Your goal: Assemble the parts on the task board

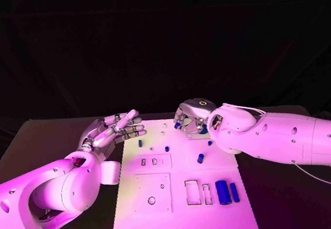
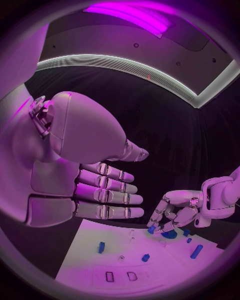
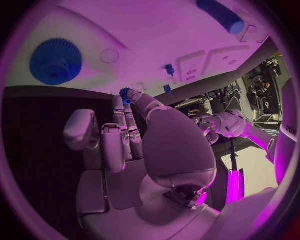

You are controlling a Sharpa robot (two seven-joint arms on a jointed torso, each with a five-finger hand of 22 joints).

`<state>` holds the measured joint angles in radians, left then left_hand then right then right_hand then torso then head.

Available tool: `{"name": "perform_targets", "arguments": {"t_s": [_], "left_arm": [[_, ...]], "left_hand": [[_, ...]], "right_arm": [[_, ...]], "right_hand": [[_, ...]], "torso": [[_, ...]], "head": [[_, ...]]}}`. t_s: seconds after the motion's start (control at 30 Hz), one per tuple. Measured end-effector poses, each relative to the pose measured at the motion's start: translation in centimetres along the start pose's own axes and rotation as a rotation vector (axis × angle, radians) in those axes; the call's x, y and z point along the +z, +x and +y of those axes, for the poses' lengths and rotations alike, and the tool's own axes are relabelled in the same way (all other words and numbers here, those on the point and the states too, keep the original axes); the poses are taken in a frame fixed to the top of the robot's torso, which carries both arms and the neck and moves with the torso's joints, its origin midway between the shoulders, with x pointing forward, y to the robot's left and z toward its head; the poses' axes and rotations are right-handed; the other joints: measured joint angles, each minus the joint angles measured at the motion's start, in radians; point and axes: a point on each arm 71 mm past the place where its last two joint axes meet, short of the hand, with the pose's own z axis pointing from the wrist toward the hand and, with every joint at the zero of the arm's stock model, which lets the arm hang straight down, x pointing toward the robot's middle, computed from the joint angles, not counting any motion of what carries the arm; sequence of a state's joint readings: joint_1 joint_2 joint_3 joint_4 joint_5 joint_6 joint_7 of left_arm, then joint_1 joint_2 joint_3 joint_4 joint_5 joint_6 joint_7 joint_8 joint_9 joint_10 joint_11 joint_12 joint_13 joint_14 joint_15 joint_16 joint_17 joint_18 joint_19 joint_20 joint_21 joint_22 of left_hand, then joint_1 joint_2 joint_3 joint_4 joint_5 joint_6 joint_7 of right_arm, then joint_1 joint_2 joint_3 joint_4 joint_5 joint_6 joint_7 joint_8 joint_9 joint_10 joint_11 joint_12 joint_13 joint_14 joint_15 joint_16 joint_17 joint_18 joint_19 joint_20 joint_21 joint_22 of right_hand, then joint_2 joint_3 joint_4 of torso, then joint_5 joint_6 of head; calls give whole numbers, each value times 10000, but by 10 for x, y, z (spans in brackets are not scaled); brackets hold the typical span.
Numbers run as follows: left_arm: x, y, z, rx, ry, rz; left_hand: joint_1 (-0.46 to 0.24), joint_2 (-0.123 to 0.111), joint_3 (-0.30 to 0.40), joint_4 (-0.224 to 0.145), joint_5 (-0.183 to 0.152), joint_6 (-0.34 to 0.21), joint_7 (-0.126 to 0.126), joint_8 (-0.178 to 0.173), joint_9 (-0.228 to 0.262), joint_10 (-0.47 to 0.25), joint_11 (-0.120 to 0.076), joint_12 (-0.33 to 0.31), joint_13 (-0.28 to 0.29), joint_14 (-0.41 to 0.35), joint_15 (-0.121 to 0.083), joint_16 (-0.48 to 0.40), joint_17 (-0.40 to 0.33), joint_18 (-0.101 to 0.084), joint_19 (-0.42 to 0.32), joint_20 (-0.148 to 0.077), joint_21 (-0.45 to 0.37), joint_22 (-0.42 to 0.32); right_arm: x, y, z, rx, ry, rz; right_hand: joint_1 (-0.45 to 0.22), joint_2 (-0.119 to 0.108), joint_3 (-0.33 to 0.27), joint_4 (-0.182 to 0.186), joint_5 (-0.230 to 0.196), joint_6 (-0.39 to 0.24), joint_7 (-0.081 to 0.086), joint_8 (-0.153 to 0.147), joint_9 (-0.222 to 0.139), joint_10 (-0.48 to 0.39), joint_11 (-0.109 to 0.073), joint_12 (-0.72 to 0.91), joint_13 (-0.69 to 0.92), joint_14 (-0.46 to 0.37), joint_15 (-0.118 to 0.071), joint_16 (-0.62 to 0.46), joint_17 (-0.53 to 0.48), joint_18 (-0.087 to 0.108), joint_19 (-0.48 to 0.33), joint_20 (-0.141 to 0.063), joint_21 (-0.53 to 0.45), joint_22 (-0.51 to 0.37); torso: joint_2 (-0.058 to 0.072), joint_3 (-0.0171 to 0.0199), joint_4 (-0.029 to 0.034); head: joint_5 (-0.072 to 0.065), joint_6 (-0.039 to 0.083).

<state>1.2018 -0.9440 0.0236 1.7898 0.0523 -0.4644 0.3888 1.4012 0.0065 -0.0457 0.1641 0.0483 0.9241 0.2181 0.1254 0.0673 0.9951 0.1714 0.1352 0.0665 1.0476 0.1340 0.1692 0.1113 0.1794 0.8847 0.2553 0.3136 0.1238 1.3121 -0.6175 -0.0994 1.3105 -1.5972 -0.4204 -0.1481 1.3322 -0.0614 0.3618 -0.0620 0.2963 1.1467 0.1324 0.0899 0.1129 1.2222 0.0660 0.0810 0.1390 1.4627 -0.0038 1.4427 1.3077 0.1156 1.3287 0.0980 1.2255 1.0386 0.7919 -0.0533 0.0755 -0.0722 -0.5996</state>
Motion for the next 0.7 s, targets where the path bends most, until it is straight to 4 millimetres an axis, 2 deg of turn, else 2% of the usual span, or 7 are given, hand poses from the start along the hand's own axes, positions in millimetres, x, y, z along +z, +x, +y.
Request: {"name": "perform_targets", "arguments": {"t_s": [0.33, 0.7], "left_arm": [[1, 3, 1, -25, -12, 63], [1, 3, 0, -30, -9, 91]], "left_hand": [[0, 0, 0, 0, 0, 0, 0, 1, 0, 0, 0, 0, 0, 0, 0, 0, 1, 0, 0, 0, 0, 0], [43, 43, 0, 0, 0, 0, 0, 2, 1, 0, 0, 0, 0, 0, 0, 0, -1, 0, 0, 0, 0, 1]], "right_arm": [[20, 2, 14, 77, -56, -445], [31, 8, 13, 119, 170, -576]], "right_hand": [[-43, -43, 30, 30, 56, -1, 0, -29, 0, 36, 37, -23, 10, 0, 0, 0, -1, 0, 0, 0, 77, 46], [-43, -43, 30, 30, 55, -7, 4, 15, -2, 35, 37, -23, 10, 0, 0, 39, -2, 0, 0, 0, 77, 45]], "torso": [[12, -5, 7], [52, -17, 48]], "head": [[21, 23], [44, 33]]}}
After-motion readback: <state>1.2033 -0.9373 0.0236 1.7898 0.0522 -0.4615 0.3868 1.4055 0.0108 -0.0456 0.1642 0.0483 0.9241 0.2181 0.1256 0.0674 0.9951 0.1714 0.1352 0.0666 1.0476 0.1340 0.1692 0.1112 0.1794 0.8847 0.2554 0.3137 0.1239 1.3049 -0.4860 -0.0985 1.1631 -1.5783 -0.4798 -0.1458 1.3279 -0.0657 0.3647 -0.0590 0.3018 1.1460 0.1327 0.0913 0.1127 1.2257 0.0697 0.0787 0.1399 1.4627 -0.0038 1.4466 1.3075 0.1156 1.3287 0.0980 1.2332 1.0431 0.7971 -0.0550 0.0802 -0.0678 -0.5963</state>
